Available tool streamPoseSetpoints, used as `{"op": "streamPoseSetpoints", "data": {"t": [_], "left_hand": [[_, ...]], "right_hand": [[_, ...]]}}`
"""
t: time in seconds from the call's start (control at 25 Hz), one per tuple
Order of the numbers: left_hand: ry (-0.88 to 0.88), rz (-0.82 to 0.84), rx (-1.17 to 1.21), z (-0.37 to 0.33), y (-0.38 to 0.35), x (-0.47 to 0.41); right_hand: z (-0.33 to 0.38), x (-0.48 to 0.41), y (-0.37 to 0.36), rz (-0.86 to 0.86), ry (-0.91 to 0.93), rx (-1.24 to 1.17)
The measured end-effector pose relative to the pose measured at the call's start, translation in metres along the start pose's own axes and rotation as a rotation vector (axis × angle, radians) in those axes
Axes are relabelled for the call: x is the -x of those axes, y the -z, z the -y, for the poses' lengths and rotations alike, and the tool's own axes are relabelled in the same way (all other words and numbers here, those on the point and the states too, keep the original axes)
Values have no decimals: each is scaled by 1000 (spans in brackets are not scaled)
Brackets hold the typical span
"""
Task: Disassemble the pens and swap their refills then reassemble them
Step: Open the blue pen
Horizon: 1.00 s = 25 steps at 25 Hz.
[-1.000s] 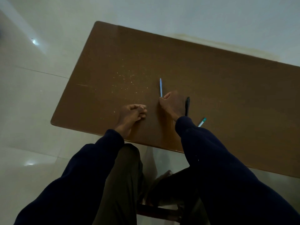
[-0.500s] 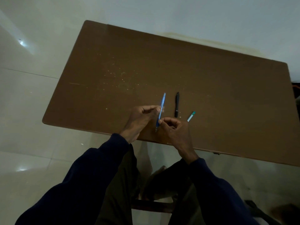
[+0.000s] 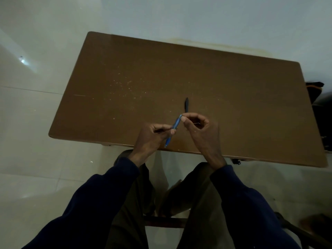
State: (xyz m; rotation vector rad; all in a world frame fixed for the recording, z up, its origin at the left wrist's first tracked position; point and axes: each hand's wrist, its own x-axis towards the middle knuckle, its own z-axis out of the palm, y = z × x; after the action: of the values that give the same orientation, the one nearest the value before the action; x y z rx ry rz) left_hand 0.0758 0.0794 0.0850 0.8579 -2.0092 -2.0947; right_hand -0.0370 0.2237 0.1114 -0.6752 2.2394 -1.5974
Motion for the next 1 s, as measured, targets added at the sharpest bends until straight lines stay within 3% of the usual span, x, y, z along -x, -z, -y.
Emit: {"op": "streamPoseSetpoints", "data": {"t": [0.32, 0.72, 1.0], "left_hand": [[-51, -99, -91, -5, 4, 12], [-83, -146, -157, -2, 23, 11], [-49, -209, -148, 19, 45, 7]], "right_hand": [[15, -3, 0, 43, 81, -5], [30, -23, -8, 241, 138, 280], [26, -47, -7, 169, 87, 178]]}}
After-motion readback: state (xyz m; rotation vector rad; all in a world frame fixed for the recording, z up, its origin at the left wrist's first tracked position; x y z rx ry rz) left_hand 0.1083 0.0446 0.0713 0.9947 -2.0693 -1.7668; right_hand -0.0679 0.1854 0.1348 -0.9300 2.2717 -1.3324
